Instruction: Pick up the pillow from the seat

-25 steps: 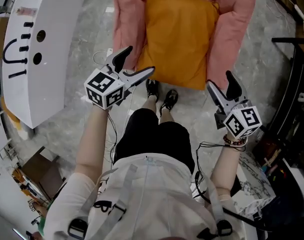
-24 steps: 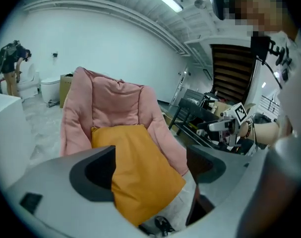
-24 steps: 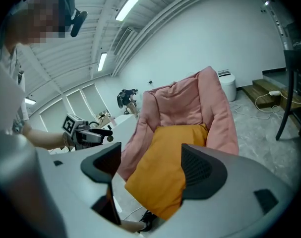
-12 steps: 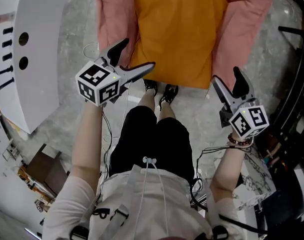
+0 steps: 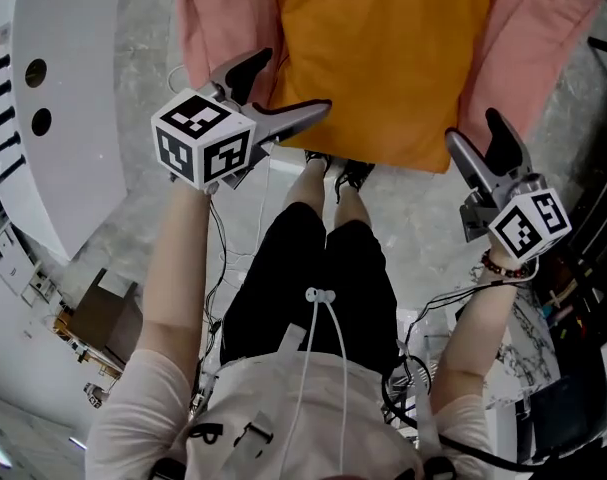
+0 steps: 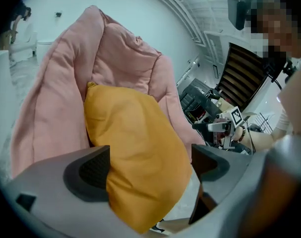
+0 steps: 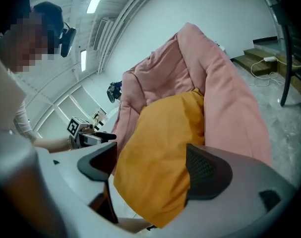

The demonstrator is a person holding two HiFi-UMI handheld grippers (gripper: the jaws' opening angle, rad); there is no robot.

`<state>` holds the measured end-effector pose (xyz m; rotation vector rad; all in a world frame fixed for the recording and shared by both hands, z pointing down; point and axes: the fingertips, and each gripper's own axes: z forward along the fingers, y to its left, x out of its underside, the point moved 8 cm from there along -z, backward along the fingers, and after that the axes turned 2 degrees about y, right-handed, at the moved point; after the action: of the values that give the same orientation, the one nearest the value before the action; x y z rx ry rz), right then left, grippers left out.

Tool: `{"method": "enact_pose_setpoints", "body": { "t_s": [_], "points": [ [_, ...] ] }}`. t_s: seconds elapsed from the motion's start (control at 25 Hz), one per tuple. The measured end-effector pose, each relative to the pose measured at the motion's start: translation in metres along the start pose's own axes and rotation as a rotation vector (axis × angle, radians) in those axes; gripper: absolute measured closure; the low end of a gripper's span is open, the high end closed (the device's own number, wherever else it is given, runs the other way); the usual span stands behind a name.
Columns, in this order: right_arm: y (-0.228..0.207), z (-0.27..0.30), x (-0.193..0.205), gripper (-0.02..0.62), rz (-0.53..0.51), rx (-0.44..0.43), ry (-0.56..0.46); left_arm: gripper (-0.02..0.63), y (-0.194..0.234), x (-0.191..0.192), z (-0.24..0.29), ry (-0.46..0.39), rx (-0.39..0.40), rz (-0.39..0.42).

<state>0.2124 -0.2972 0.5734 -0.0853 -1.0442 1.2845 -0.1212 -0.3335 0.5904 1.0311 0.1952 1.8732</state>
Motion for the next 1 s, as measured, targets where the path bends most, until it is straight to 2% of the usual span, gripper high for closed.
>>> {"method": "enact_pose_setpoints", "body": {
  "t_s": [0.2, 0.32, 0.48, 0.64, 0.8, 1.0],
  "points": [
    [-0.022, 0.025, 0.007, 0.176, 0.104, -0.026, 0.009, 0.103, 0.024, 0.010, 0.022, 0.030, 0.013, -0.078],
    [-0.030, 0.040, 0.012, 0.173, 0.152, -0.049, 0.039, 0.103, 0.028, 0.014, 0.034, 0.056, 0.022, -0.072],
    [-0.048, 0.062, 0.022, 0.166, 0.152, -0.021, 0.127, 0.103, 0.036, 0.018, 0.052, 0.085, 0.035, -0.086],
    [-0.068, 0.079, 0.029, 0.164, 0.237, -0.024, 0.141, 0.103, 0.052, 0.025, 0.067, 0.114, 0.026, -0.126],
    [-0.070, 0.089, 0.025, 0.164, 0.225, 0.008, 0.177, 0.100, 0.076, 0.023, 0.072, 0.115, 0.016, -0.195],
    [-0.080, 0.084, 0.026, 0.164, 0.231, 0.062, 0.175, 0.095, 0.089, 0.031, 0.088, 0.161, 0.009, -0.233]
  ]
}}
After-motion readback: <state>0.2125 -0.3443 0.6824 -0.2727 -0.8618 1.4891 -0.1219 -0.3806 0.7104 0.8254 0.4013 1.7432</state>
